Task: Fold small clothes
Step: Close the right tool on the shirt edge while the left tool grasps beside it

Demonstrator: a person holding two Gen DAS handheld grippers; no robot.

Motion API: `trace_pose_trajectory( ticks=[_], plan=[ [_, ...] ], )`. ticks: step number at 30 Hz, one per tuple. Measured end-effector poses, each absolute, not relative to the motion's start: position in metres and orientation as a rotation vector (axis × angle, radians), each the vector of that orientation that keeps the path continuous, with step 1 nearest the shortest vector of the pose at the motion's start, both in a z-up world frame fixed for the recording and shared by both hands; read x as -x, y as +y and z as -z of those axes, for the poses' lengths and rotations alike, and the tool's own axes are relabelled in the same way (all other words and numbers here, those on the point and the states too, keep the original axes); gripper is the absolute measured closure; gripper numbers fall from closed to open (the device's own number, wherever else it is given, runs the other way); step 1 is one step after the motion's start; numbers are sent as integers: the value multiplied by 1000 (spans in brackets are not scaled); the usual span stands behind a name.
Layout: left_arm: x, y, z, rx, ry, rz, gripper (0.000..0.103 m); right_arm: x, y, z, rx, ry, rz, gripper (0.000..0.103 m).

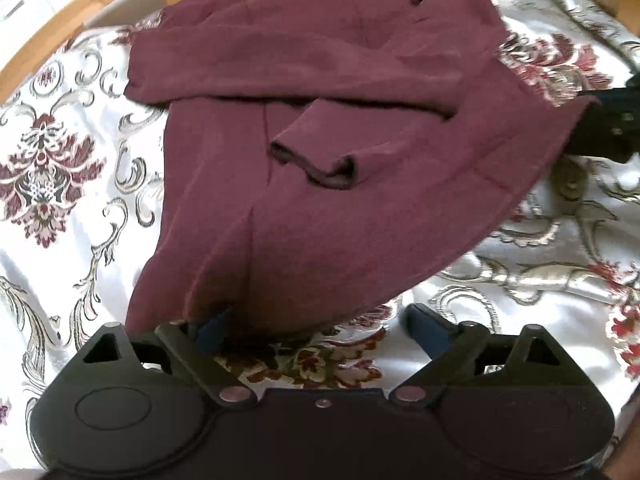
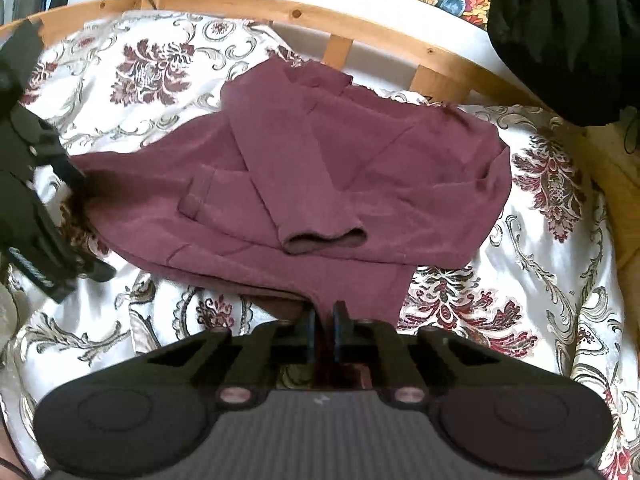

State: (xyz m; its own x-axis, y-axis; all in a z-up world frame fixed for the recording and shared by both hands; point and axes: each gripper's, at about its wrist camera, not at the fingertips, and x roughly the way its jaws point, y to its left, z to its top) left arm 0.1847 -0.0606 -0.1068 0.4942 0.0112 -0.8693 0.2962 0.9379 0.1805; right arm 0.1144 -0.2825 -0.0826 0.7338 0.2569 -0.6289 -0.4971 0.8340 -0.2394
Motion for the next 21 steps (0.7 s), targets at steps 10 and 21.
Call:
trace_pose_trajectory(
  ticks=[10, 21],
  plan=[
    [-186, -66, 109, -377, 999, 141, 27, -115, -285, 81, 400, 611, -409, 93],
    [-186, -24, 90, -153, 927, 11, 81, -108, -289, 74, 390, 550, -363, 97]
  ],
)
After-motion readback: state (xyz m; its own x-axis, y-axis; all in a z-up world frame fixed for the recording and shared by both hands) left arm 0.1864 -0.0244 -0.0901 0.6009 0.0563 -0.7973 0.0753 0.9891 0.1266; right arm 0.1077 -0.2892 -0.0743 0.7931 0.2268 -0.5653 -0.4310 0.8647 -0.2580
